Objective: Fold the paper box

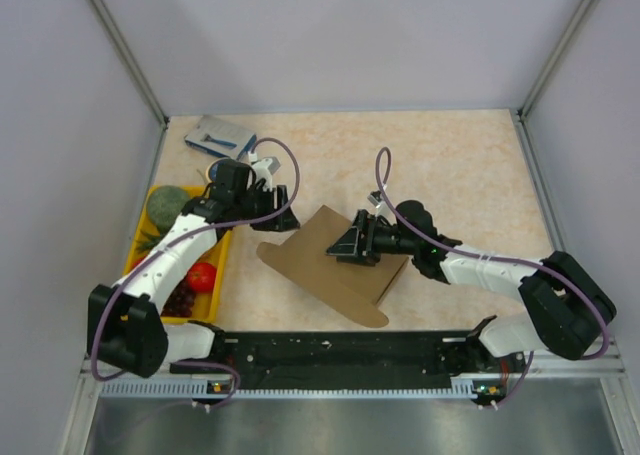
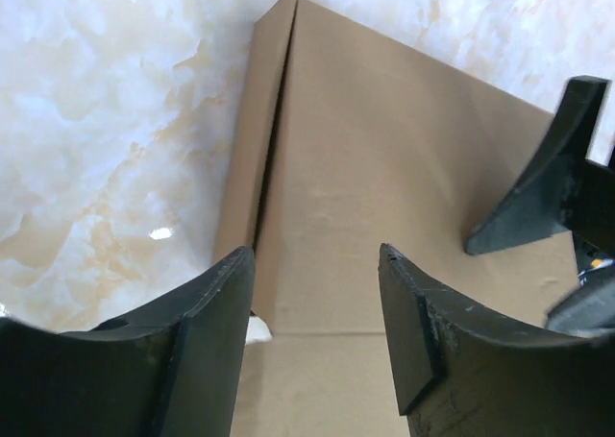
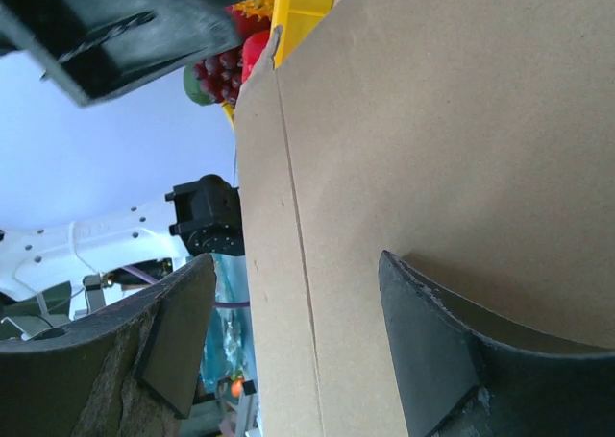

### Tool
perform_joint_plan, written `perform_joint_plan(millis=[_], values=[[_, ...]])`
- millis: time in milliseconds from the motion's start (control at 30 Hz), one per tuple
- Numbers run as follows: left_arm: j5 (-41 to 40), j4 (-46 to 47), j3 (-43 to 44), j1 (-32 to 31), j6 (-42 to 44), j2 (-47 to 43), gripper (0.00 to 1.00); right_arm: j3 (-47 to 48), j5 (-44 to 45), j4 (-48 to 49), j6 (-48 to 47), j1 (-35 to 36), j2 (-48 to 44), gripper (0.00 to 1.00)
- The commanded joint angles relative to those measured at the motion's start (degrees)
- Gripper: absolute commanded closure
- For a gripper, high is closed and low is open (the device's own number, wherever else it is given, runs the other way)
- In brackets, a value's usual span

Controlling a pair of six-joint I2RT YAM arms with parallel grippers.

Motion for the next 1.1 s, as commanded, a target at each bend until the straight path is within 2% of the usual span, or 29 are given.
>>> perform_joint_plan(millis=[0, 33, 67, 100, 267, 433, 467, 600, 700, 900, 1000, 1067], values=[[8.6, -0.8, 3.3, 1.2, 4.3, 7.6, 0.46, 0.7, -0.4, -1.9, -1.5, 0.3, -1.3, 0.32], [12.4, 1.3, 2.3, 1.2, 3.8, 7.7, 0.55, 0.5, -0.4, -1.8, -1.3, 0.3, -1.7, 0.31], [13.3, 3.1, 1.0, 1.1, 3.1, 7.4, 0.56, 0.1, -0.5, -1.4, -1.0, 0.4, -1.9, 0.32], [13.6, 4.6, -1.6, 0.8, 1.9, 7.0, 0.56, -0.1, -0.8, -0.7, -0.5, 0.4, -2.1, 0.32], [4.7, 7.2, -7.0, -0.4, 0.7, 6.6, 0.57, -3.3, -1.9, 2.8, 0.6, 0.4, -1.4, 0.35], [3.2, 8.7, -8.8, -0.4, -0.8, 5.4, 0.58, -3.6, -1.5, -1.1, -2.2, 0.4, -1.3, 0.37], [3.5, 8.6, -8.8, -0.4, -1.0, 4.1, 0.58, -2.0, -1.4, -3.1, -3.1, 0.4, -1.8, 0.37], [2.8, 7.0, -8.1, -0.4, -0.6, 1.1, 0.43, 2.4, -0.4, -13.7, -8.5, 0.3, -5.9, 0.37], [2.4, 6.4, -8.3, -0.5, -0.2, 1.4, 0.43, 3.2, -1.2, -17.6, -8.4, 0.4, -10.1, 0.37], [3.5, 9.3, -10.8, -1.1, -1.3, 2.9, 0.50, -7.8, -3.4, -9.9, -2.0, 0.4, -15.9, 0.39], [3.2, 9.6, -11.0, -1.3, -1.3, 3.2, 0.50, -12.7, -3.8, -7.1, -1.7, 0.4, -17.8, 0.41], [3.5, 9.4, -11.0, -1.3, -1.1, 3.0, 0.50, -13.1, -4.3, -8.9, -3.6, -0.4, -21.2, 0.42]])
